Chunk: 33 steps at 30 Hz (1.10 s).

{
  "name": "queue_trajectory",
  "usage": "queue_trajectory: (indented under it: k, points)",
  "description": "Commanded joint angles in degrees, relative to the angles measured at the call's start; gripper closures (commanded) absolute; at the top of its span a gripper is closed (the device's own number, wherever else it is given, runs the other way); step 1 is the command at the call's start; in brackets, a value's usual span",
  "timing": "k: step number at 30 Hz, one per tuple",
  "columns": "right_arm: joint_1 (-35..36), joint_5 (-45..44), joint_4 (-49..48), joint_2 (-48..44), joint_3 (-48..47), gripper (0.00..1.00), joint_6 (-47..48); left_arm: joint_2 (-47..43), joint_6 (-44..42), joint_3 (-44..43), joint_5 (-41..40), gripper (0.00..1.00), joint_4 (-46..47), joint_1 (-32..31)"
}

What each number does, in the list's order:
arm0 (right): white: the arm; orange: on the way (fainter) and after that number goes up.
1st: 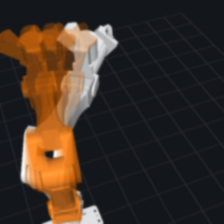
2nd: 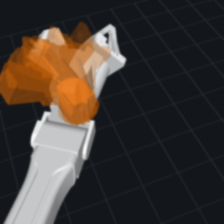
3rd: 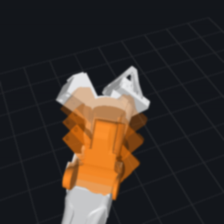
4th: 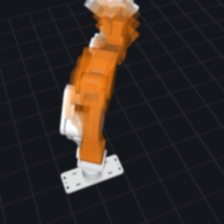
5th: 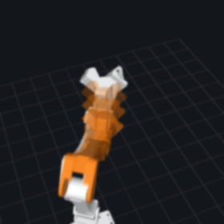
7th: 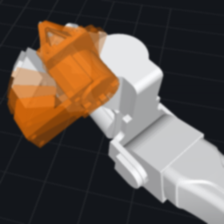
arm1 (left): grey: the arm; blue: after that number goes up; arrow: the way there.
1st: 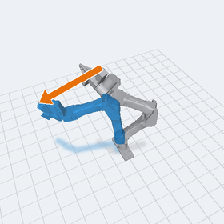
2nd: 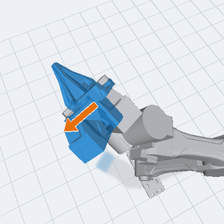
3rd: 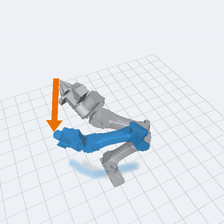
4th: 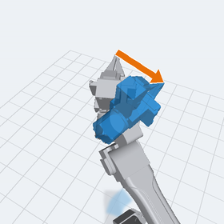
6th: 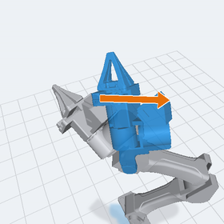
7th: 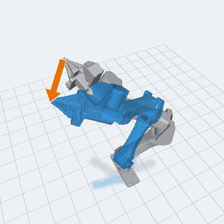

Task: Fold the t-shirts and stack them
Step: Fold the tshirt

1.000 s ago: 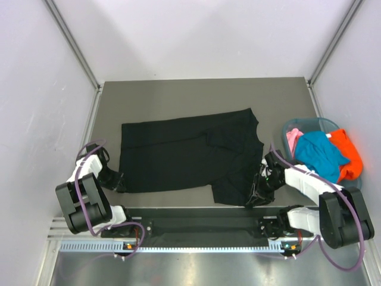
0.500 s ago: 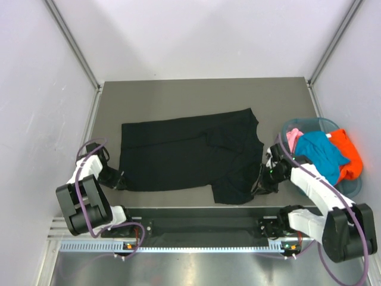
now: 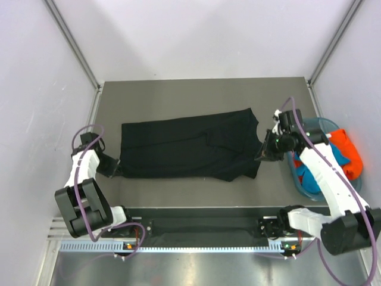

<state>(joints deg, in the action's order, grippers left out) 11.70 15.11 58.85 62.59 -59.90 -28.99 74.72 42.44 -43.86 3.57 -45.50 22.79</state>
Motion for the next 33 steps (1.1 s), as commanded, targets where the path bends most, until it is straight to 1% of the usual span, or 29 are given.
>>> queue_trajectory:
  k: [1,4,8,9,14,23,33]
  points:
    - [-0.72,-1.93,0.57,4.46,-6.18,1.0,1.04,-1.07,-3.32,-4.74,-1.55,1.0,0.76,-0.9]
    - [-1.59,-2.63,-2.32,9.38,-11.02,1.0,1.22,1.12,-4.99,-7.9,-3.05,1.0,0.93,-1.69]
    - [-2.47,-1.93,-4.53,16.75,-17.08,1.0,1.92,7.08,-6.4,-13.69,-3.05,1.0,0.24,-5.28]
    - [-2.74,-1.84,-5.23,17.73,-17.79,1.0,2.01,8.24,-6.4,-14.58,-4.96,1.0,-0.29,-5.99]
    - [-3.97,-0.88,-8.13,24.58,-22.79,1.0,3.15,15.01,-6.05,-18.8,-4.54,1.0,-0.65,-8.81]
    - [-5.9,0.17,-11.12,33.55,-29.65,1.0,5.17,21.78,-6.22,-26.89,-6.56,1.0,-1.35,-10.3]
    - [-6.25,3.34,-12.97,42.96,-36.95,1.0,5.7,27.32,-5.08,-30.32,-7.09,1.0,-1.88,-10.31]
